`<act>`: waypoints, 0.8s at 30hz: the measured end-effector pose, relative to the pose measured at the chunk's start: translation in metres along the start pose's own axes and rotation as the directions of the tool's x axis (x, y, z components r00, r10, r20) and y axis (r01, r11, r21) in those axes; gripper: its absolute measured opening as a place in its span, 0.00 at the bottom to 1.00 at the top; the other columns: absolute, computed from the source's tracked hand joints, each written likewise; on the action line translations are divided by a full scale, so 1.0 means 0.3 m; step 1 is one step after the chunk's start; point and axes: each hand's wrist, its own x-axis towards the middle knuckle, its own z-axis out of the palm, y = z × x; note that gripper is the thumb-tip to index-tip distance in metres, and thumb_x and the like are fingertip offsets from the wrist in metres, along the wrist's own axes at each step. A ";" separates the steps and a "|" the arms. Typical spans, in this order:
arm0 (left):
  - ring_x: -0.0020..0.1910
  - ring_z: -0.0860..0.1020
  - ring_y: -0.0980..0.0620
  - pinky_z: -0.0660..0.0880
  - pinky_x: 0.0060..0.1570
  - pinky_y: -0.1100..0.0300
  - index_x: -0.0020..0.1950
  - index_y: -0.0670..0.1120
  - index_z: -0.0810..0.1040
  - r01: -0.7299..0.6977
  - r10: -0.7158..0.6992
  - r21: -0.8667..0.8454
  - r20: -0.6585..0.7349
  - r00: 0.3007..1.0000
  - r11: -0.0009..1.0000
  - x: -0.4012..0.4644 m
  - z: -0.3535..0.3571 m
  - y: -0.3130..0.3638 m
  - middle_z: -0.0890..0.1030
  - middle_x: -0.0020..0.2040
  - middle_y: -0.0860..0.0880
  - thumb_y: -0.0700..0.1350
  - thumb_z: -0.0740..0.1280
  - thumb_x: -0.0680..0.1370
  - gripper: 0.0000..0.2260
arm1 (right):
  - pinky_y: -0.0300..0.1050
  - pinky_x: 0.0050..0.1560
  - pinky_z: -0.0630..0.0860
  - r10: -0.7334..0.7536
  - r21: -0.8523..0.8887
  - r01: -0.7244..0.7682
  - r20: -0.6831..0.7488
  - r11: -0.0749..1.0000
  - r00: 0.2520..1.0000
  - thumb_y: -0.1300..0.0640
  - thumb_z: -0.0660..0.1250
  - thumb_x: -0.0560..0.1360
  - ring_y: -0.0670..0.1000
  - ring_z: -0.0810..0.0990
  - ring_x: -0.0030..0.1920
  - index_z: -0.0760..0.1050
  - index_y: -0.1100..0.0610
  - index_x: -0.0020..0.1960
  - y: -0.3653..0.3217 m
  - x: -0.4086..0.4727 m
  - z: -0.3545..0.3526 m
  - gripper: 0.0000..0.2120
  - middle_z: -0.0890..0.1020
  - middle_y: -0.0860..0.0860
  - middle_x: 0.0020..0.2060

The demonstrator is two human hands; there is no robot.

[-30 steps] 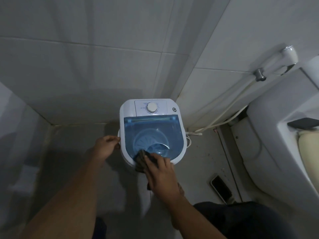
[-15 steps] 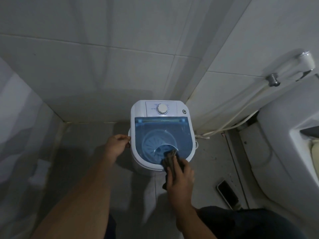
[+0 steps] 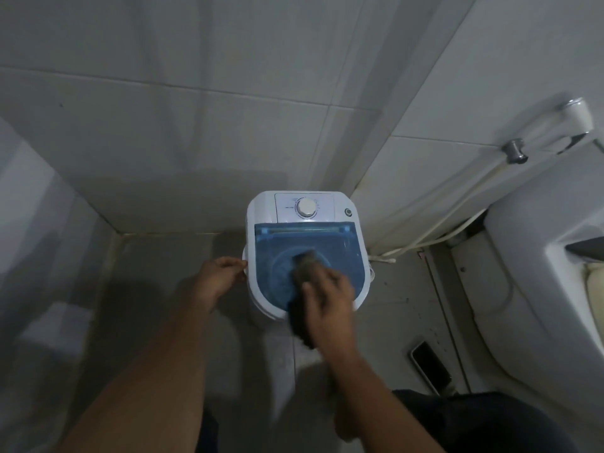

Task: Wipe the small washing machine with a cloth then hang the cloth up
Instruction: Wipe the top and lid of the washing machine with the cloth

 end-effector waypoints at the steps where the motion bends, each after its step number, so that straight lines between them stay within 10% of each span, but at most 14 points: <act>1: 0.30 0.80 0.50 0.71 0.23 0.70 0.48 0.38 0.82 -0.004 0.004 -0.001 0.002 1.000 1.000 0.002 0.002 0.000 0.82 0.40 0.38 0.37 0.70 0.76 0.04 | 0.49 0.66 0.71 0.079 -0.021 -0.081 -0.067 0.997 0.995 0.51 0.66 0.79 0.51 0.72 0.62 0.77 0.52 0.69 0.051 0.036 -0.044 0.19 0.74 0.53 0.63; 5: 0.42 0.81 0.42 0.80 0.38 0.60 0.43 0.39 0.81 -0.030 0.031 -0.022 0.016 0.999 0.999 -0.008 0.005 0.010 0.83 0.46 0.33 0.36 0.70 0.76 0.02 | 0.57 0.61 0.75 0.226 -0.308 -0.247 -0.103 0.919 0.969 0.50 0.67 0.79 0.57 0.72 0.62 0.72 0.49 0.73 0.177 0.029 -0.109 0.23 0.73 0.55 0.65; 7: 0.45 0.81 0.41 0.79 0.51 0.50 0.41 0.41 0.80 -0.025 0.026 -0.047 0.024 0.999 0.999 -0.011 0.004 0.013 0.83 0.48 0.31 0.37 0.70 0.76 0.04 | 0.57 0.57 0.77 0.091 -0.384 -0.100 -0.041 0.918 0.995 0.51 0.69 0.78 0.57 0.73 0.60 0.72 0.49 0.74 0.165 -0.045 -0.060 0.25 0.73 0.56 0.66; 10: 0.44 0.81 0.42 0.79 0.44 0.56 0.40 0.42 0.80 -0.014 0.016 -0.055 0.029 0.999 0.998 -0.009 0.002 0.013 0.84 0.47 0.33 0.38 0.71 0.76 0.05 | 0.55 0.54 0.77 -0.121 -0.369 0.145 0.088 0.918 0.989 0.53 0.69 0.77 0.59 0.75 0.57 0.73 0.51 0.73 0.086 -0.136 0.060 0.24 0.76 0.58 0.65; 16: 0.44 0.82 0.42 0.79 0.52 0.51 0.41 0.41 0.81 0.027 -0.020 -0.093 0.070 0.997 0.995 -0.005 -0.011 0.015 0.83 0.44 0.36 0.39 0.72 0.75 0.03 | 0.56 0.51 0.76 -0.387 -0.236 0.510 0.419 0.827 0.821 0.52 0.66 0.76 0.59 0.76 0.53 0.72 0.49 0.72 -0.092 -0.156 0.221 0.24 0.76 0.54 0.64; 21: 0.39 0.81 0.46 0.79 0.35 0.62 0.43 0.44 0.82 0.051 -0.045 -0.051 0.115 0.992 0.997 0.001 -0.031 0.023 0.84 0.43 0.40 0.39 0.71 0.75 0.02 | 0.51 0.61 0.75 -0.352 -0.090 0.384 0.251 0.919 0.902 0.52 0.65 0.78 0.56 0.75 0.59 0.74 0.51 0.72 -0.077 0.091 0.095 0.22 0.76 0.56 0.62; 24: 0.43 0.81 0.41 0.82 0.48 0.53 0.43 0.39 0.80 0.045 -0.032 -0.104 0.126 0.991 0.994 -0.006 -0.028 0.030 0.82 0.47 0.35 0.37 0.71 0.75 0.02 | 0.53 0.61 0.75 -0.168 -0.279 0.206 0.156 0.938 0.973 0.51 0.66 0.80 0.58 0.74 0.60 0.71 0.49 0.74 -0.038 0.309 0.097 0.23 0.75 0.55 0.63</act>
